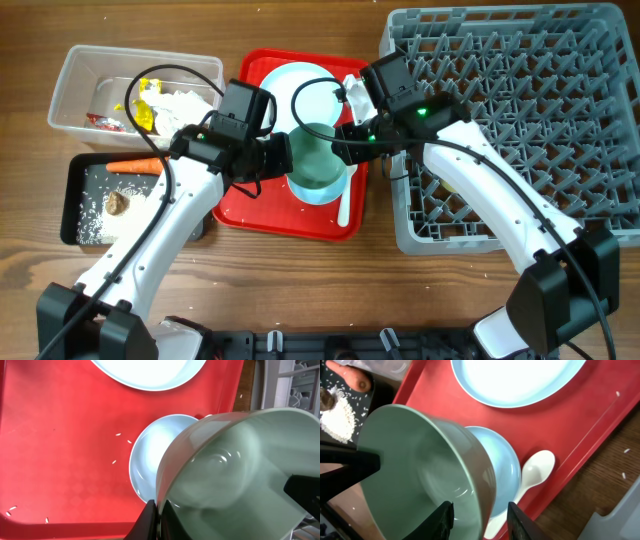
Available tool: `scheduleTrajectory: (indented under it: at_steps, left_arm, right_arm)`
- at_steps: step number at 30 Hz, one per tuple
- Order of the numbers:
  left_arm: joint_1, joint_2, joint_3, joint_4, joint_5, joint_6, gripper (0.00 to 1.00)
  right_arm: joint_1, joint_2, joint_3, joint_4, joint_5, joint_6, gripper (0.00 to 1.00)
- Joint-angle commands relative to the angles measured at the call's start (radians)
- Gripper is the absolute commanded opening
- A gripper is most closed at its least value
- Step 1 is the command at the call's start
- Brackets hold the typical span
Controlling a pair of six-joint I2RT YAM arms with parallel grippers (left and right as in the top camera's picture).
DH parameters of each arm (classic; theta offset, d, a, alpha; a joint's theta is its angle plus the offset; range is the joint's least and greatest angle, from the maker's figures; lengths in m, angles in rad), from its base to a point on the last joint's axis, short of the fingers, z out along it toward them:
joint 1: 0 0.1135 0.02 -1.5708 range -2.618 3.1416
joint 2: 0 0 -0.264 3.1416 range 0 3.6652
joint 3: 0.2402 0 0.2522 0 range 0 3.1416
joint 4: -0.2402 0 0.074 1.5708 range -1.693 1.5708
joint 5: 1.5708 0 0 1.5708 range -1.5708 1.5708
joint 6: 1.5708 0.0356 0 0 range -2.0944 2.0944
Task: Sort waste into correct bins and load items into the dishwasher rack
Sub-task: 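Close the right gripper on the green bowl held by the left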
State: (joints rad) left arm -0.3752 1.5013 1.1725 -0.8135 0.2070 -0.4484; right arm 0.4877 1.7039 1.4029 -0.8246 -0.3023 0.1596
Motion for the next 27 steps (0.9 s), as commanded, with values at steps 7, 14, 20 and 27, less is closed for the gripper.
scheduleTrajectory:
  at_steps: [7,14,20,27]
  left_arm:
    - [-0.006,-0.017,-0.007,0.023,0.015,-0.009,0.04]
    - [-0.006,-0.017,-0.007,0.023,0.037,-0.008,0.04]
    - [-0.006,-0.017,-0.007,0.022,0.041,-0.008,0.04]
    - [-0.006,-0.017,-0.007,0.038,0.1,-0.008,0.21]
  right_arm:
    - [0.006,0.045,-0.005,0.013,0.037,-0.004,0.37]
    - [0.011,0.058,-0.005,0.039,0.036,-0.003,0.05]
    - [0.011,0.058,-0.004,0.054,0.036,-0.001,0.04]
    - [0.008,0.057,0.005,0.077,0.064,0.0,0.04]
